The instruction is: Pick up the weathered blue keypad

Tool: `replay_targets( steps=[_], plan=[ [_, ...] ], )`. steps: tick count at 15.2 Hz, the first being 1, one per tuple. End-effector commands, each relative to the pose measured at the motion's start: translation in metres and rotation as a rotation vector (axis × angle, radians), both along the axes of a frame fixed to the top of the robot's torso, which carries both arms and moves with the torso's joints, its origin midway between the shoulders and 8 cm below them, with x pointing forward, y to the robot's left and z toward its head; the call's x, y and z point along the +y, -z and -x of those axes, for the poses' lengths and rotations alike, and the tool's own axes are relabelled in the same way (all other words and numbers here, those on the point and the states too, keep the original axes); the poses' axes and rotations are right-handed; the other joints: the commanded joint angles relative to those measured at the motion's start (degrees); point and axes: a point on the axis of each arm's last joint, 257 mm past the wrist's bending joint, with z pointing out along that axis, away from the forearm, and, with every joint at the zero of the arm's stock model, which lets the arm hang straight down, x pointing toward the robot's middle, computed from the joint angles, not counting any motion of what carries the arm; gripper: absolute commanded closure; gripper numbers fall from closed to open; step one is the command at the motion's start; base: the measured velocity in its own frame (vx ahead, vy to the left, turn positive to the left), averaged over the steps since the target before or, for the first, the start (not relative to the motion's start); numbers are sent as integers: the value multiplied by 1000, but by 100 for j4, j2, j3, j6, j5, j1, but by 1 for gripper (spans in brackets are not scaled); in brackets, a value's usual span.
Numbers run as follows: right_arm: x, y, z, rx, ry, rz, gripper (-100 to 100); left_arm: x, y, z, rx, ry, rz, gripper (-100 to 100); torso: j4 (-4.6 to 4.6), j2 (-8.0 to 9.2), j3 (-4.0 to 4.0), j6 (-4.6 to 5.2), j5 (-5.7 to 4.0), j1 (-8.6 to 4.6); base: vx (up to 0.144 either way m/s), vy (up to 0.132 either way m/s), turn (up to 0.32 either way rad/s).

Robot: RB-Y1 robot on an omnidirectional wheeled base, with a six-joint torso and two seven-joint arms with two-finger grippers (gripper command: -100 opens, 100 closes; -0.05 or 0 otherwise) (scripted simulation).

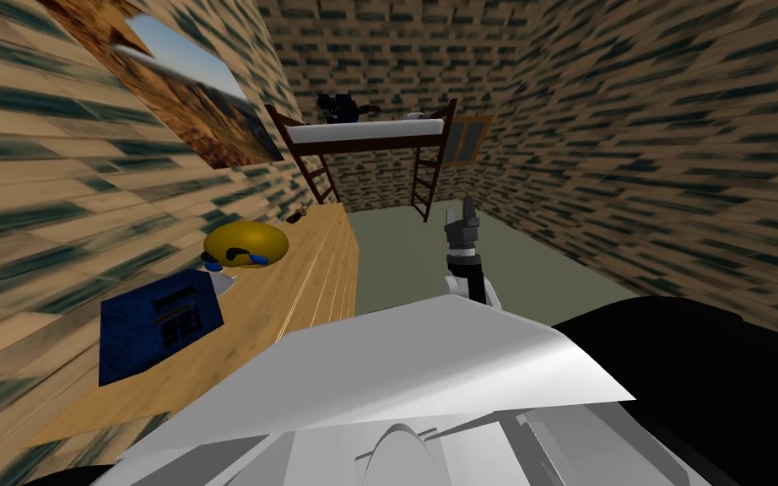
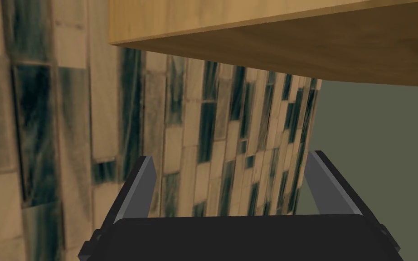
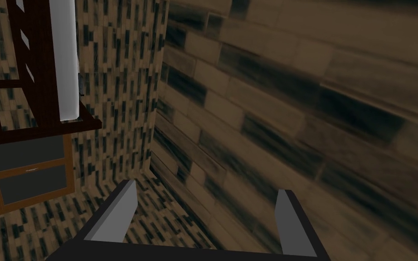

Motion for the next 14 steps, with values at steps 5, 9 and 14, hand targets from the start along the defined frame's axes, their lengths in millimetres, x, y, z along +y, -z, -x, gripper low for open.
replay_targets(
  steps=[5, 9, 14],
  plan=[
    [0, 0, 0, 0, 0, 0, 0, 17, -12, 61, -6, -181, 65, -100, -2, -9, -5, 1, 2, 12, 275, -54, -39],
    [0, 0, 0, 0, 0, 0, 0, 26, -24, 104, -27, -316, 107, -100, -5, -19, -12, 2, 6, 26, 296, -10, -58],
    [0, 0, 0, 0, 0, 0, 0, 29, -35, 138, -56, -437, 145, -100, -6, -25, -15, 4, 11, 43, 301, 20, -54]
  ],
)
